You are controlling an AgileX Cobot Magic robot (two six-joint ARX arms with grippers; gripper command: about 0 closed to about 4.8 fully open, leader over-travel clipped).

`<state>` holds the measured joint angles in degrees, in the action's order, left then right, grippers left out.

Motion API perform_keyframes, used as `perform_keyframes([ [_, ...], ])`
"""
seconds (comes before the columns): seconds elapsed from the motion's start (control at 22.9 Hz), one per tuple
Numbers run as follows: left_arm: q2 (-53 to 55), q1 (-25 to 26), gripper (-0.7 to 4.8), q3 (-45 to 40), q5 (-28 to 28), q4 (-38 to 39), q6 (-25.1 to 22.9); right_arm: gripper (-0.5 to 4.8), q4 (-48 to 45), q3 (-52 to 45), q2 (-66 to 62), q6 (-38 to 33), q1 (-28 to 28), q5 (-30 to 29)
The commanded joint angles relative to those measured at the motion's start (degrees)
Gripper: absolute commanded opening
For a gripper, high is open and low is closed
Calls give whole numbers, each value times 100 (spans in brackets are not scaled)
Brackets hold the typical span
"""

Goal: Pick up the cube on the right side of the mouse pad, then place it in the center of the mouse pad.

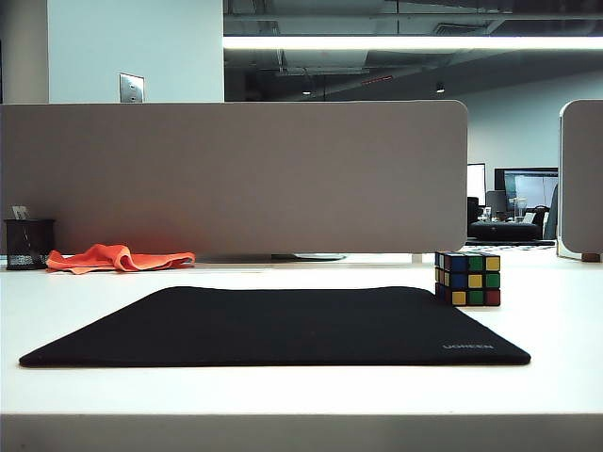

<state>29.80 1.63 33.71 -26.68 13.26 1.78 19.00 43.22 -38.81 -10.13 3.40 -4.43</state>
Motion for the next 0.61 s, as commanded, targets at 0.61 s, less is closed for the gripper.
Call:
perform_keyframes([
  [0.61,863,-463,149,544,-57,382,-387,193,393,1062,-1956,868,763,588],
])
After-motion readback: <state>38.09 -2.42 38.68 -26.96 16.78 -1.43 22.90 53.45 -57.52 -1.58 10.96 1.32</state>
